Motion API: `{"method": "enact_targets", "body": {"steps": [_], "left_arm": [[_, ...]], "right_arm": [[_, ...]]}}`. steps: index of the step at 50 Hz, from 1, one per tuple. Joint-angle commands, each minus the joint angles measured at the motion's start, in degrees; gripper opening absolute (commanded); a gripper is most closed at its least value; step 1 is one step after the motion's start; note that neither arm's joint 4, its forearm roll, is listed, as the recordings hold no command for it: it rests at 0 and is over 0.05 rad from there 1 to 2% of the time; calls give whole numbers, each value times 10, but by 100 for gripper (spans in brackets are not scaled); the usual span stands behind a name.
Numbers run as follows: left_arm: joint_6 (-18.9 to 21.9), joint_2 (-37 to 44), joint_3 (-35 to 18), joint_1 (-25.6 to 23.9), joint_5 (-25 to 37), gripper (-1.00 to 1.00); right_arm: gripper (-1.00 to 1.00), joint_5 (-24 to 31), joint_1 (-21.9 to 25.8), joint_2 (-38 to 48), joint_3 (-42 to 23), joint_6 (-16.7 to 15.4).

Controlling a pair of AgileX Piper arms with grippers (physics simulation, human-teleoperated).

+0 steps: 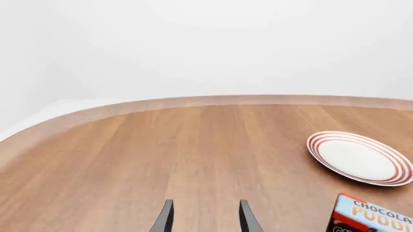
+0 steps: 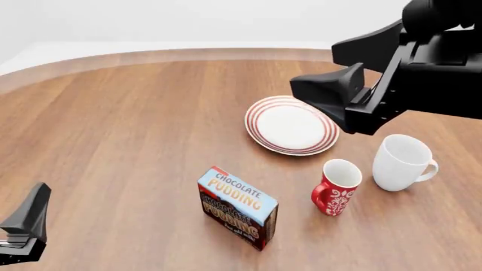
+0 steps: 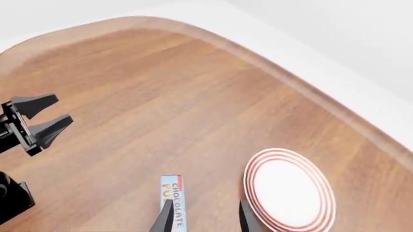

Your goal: Put the chocolate pudding to the right of the plate.

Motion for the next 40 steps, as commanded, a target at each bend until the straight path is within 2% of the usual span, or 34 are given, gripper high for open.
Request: {"method": "enact_targets", "body": {"steps": [1,9,21,32,40], "left_arm": [[0,0,0,0,0,100],[0,0,0,0,0,100],[0,0,0,0,0,100],[0,0,0,0,0,100],[0,0,0,0,0,100]], "right_arm": [[100,-11,12,19,5,3],[100,-21,22,22,24,7],[100,-49,46,43,52,35],[100,-103,64,112,65,59],[100,-101,71,101,85,67]]}}
